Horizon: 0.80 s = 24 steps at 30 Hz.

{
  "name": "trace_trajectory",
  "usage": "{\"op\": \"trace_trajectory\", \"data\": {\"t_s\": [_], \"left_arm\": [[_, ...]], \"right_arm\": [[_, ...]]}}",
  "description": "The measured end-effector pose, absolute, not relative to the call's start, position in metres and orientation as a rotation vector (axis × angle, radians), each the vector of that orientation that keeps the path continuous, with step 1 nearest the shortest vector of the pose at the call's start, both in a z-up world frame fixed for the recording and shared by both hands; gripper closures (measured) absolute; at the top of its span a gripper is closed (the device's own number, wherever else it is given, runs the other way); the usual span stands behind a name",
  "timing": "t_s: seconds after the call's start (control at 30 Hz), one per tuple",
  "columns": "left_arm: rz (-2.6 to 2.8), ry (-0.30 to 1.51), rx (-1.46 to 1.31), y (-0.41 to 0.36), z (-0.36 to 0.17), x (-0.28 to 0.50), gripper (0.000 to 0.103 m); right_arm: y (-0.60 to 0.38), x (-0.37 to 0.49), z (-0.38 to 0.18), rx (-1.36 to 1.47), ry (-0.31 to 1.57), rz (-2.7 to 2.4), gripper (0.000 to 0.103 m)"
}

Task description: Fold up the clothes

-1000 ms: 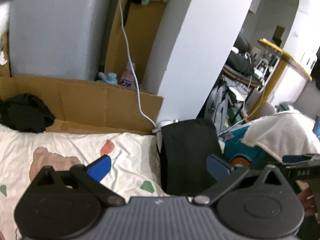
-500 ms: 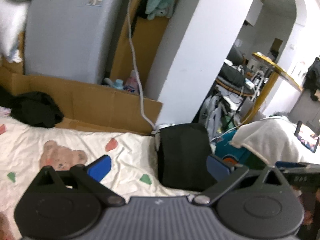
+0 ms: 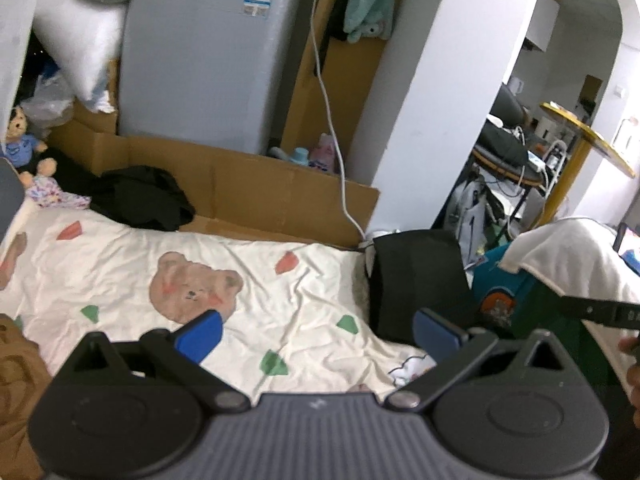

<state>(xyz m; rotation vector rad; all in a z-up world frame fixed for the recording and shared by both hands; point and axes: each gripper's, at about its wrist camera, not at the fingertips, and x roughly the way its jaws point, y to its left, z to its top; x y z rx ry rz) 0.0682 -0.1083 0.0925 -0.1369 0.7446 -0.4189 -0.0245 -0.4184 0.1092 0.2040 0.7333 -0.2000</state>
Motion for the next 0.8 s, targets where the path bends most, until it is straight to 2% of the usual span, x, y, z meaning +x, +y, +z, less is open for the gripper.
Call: {"op": "trace_trajectory", "data": {"t_s": [0.2, 0.8], "left_arm": [[-0.43, 0.76, -0.089, -0.103, 0.089, 0.049, 0.0], [-0.24, 0.79, -0.043, -0.062, 0.067, 0.01, 0.0]], "right_arm": [[-0.4, -0.039, 0.116, 0.217, 0.662, -0.135, 0.0], [-0.386, -0.069, 0.097, 0.238, 0.617, -0.156, 0.0]]}}
